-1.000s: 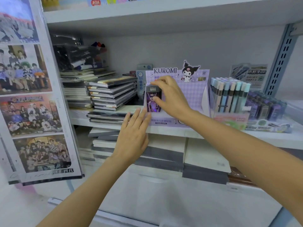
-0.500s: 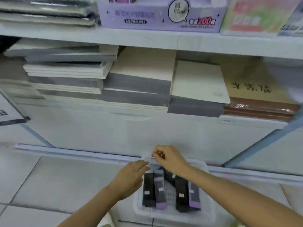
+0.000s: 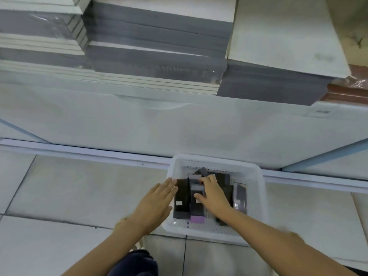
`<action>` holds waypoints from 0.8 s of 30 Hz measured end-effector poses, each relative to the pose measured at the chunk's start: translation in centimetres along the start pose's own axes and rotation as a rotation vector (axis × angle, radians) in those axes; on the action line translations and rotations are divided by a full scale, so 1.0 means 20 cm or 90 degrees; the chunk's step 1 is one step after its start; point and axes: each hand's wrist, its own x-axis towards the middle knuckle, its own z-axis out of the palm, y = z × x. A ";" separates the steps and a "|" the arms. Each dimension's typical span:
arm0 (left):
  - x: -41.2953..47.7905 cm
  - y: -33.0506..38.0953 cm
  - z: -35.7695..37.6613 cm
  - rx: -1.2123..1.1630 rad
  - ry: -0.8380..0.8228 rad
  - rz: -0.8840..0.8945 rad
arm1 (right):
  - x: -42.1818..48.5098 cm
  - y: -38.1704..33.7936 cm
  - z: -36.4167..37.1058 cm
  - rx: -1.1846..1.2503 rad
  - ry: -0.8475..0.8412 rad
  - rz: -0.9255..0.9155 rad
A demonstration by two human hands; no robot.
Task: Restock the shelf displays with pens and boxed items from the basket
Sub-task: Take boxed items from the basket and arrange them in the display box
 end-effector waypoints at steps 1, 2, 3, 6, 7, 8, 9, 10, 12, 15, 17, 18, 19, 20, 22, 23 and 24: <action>0.00 0.00 0.00 0.005 -0.014 -0.006 | 0.02 0.01 -0.02 0.010 -0.017 0.008; 0.00 0.00 0.02 -0.009 -0.037 -0.008 | 0.03 0.01 -0.05 0.021 -0.038 0.007; 0.01 0.00 0.02 -0.043 -0.056 -0.012 | 0.04 0.01 -0.08 0.035 -0.060 -0.003; 0.04 -0.02 -0.04 -0.168 -0.029 -0.035 | 0.07 0.00 -0.19 0.087 -0.099 -0.044; 0.05 -0.02 -0.07 -0.234 -0.013 -0.057 | 0.08 -0.02 -0.23 0.112 -0.104 -0.053; 0.07 -0.02 -0.11 -0.313 0.008 -0.092 | 0.09 -0.04 -0.28 0.154 -0.111 -0.056; 0.09 -0.01 -0.14 -0.406 0.024 -0.138 | 0.10 -0.06 -0.32 0.217 -0.121 -0.055; 0.11 0.00 -0.16 -0.521 0.020 -0.189 | 0.10 -0.09 -0.36 0.288 -0.132 -0.055; 0.15 0.04 -0.22 -0.826 -0.059 -0.266 | 0.12 -0.15 -0.39 0.398 -0.151 -0.068; 0.17 0.06 -0.24 -1.103 -0.132 -0.267 | 0.13 -0.23 -0.40 0.501 -0.177 -0.102; 0.16 0.06 -0.23 -1.130 -0.106 -0.280 | 0.14 -0.24 -0.37 0.523 -0.148 -0.112; 0.15 0.05 -0.22 -1.125 -0.079 -0.304 | 0.14 -0.23 -0.35 0.505 -0.116 -0.097; 0.14 0.03 -0.21 -1.118 -0.053 -0.329 | 0.15 -0.20 -0.33 0.457 -0.076 -0.075; 0.13 0.02 -0.20 -1.114 -0.030 -0.351 | 0.15 -0.17 -0.30 0.369 -0.033 -0.056; 0.11 -0.01 -0.18 -1.105 0.002 -0.390 | 0.15 -0.08 -0.24 0.115 0.008 -0.063; 0.10 -0.02 -0.17 -1.102 0.011 -0.404 | 0.16 -0.04 -0.20 -0.004 0.000 -0.079; 0.09 -0.03 -0.16 -1.105 0.015 -0.414 | 0.15 -0.01 -0.17 -0.093 -0.019 -0.093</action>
